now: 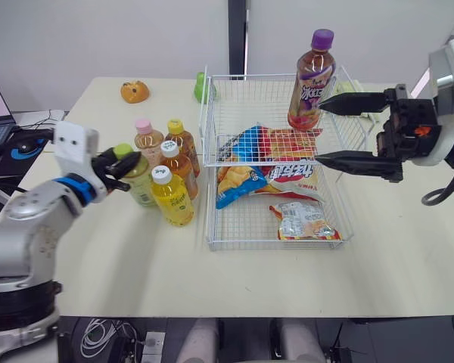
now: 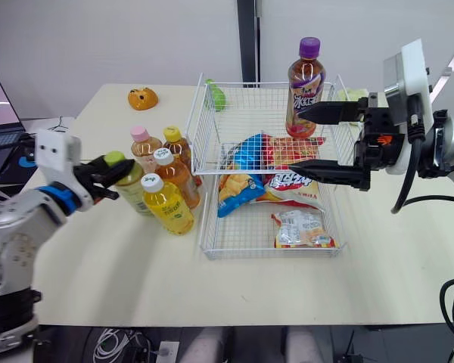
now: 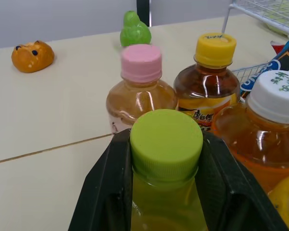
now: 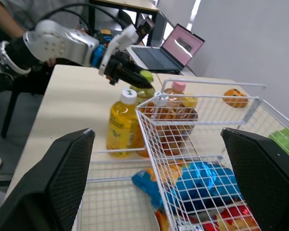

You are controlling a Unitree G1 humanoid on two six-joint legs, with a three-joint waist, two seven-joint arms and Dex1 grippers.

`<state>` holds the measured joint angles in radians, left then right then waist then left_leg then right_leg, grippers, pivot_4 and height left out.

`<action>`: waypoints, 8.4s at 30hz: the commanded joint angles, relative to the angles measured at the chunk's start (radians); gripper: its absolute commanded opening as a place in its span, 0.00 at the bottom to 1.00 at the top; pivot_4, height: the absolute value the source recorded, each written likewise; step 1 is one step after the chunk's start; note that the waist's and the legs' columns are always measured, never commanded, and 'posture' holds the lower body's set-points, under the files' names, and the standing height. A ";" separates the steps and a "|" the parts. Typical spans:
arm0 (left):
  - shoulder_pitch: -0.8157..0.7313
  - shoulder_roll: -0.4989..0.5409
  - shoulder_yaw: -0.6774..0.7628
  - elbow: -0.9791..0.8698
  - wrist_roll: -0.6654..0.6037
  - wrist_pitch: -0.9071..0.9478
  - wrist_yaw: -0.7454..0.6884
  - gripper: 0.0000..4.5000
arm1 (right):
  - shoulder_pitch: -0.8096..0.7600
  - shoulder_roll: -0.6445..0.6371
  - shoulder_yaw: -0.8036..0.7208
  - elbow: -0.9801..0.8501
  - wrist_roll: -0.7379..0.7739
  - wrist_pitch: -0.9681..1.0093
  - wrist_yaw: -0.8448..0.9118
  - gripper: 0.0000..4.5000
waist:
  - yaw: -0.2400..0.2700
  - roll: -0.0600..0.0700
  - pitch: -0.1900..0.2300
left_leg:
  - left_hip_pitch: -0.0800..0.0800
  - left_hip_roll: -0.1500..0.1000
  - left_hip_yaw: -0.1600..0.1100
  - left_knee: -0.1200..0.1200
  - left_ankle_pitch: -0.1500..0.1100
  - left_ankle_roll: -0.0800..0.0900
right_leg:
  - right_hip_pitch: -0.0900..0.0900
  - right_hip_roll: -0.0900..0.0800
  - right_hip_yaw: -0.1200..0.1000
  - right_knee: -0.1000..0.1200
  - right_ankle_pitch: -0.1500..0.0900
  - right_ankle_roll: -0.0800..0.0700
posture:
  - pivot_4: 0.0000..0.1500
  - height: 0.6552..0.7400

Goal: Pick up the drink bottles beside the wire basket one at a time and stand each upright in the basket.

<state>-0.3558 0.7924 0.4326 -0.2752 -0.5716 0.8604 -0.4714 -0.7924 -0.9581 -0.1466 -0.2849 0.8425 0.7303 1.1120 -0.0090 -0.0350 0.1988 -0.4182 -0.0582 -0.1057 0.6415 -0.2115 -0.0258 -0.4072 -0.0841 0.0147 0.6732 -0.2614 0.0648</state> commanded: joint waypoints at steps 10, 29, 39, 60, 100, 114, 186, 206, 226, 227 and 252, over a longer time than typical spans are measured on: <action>-0.573 0.394 0.029 0.306 -0.249 0.146 -0.285 0.30 | 0.040 -0.065 -0.115 0.009 0.011 -0.010 0.023 1.00 | 0.007 -0.001 0.001 | -0.002 -0.001 0.000 0.000 0.000 0.000 | 0.002 0.000 -0.004 -0.005 0.000 0.001 | 1.00 1.00; -1.374 -0.191 -0.507 0.960 0.115 -0.159 -0.576 0.30 | 0.233 -0.102 -0.331 -0.162 0.110 0.081 -0.173 1.00 | -0.023 -0.001 0.002 | -0.008 -0.001 0.001 0.002 0.000 0.000 | 0.000 0.002 -0.003 -0.008 0.002 0.004 | 1.00 1.00; -1.387 -0.413 -0.513 1.265 0.270 -0.389 -0.570 0.30 | 0.290 -0.120 -0.413 -0.212 0.142 0.095 -0.254 1.00 | -0.023 0.000 0.003 | -0.011 -0.002 0.003 0.002 0.000 0.001 | -0.004 0.001 -0.001 -0.007 0.002 0.004 | 1.00 1.00; -1.433 -0.406 -0.436 1.342 0.346 -0.447 -0.695 0.99 | 0.316 -0.141 -0.448 -0.217 0.177 0.078 -0.305 1.00 | -0.024 0.000 0.002 | -0.012 -0.003 0.003 0.003 0.000 0.002 | -0.004 0.001 -0.002 -0.007 0.003 0.005 | 1.00 1.00; 0.210 0.089 0.301 0.150 0.156 -0.258 -0.380 0.99 | -0.047 0.039 0.083 -0.073 0.003 0.020 -0.099 1.00 | -0.011 0.001 0.002 | -0.005 -0.001 -0.001 0.004 0.000 0.001 | -0.004 -0.002 0.001 0.001 0.003 0.003 | 1.00 1.00; 0.177 0.029 0.226 0.064 0.046 -0.209 -0.250 0.99 | -0.043 0.081 0.066 -0.111 0.011 0.056 -0.145 1.00 | -0.012 0.001 0.002 | -0.003 -0.001 0.001 0.003 0.000 0.001 | -0.003 -0.003 0.001 0.001 0.003 0.001 | 1.00 1.00; -0.839 0.190 -0.175 0.534 0.095 -0.064 -0.298 0.31 | -0.021 -0.088 -0.095 -0.080 0.014 0.091 -0.173 1.00 | -0.008 -0.001 0.002 | -0.008 -0.003 0.000 0.004 0.000 0.001 | -0.004 0.000 -0.004 -0.001 0.003 0.003 | 1.00 1.00; -1.361 -0.214 -0.467 1.078 0.257 -0.239 -0.554 0.31 | 0.122 -0.123 -0.280 -0.153 0.096 0.115 -0.238 1.00 | -0.028 -0.001 0.003 | -0.009 -0.003 0.004 0.004 0.000 0.001 | -0.006 0.000 0.000 0.002 0.002 0.004 | 1.00 1.00; -1.348 -0.357 -0.429 1.321 0.354 -0.463 -0.560 0.53 | 0.119 -0.120 -0.299 -0.139 0.078 0.090 -0.354 1.00 | -0.024 -0.001 0.003 | -0.015 -0.003 0.007 0.005 0.000 0.001 | -0.014 -0.001 0.001 0.006 0.002 0.004 | 1.00 1.00; -1.347 -0.356 -0.429 1.309 0.354 -0.458 -0.575 0.60 | 0.120 -0.123 -0.297 -0.139 0.079 0.089 -0.353 1.00 | -0.024 -0.001 0.003 | -0.015 -0.004 0.007 0.005 0.000 0.001 | -0.014 -0.001 0.002 0.006 0.002 0.004 | 1.00 1.00; -0.617 0.149 -0.037 0.218 0.126 -0.012 -0.537 0.99 | 0.138 -0.085 -0.162 -0.065 -0.040 -0.146 -0.110 1.00 | -0.041 0.000 0.002 | -0.013 -0.002 0.001 0.006 0.000 0.001 | -0.013 0.000 0.003 0.007 0.002 0.004 | 1.00 1.00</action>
<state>-0.9891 0.9055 0.3150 0.0540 -0.4117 0.8358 -1.0319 -0.6323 -1.0265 -0.2949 -0.3508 0.7912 0.6033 0.9654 -0.0500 -0.0350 0.2012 -0.4312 -0.0603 -0.1045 0.6470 -0.2112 -0.0248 -0.4204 -0.0844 0.0174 0.6799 -0.2593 0.0686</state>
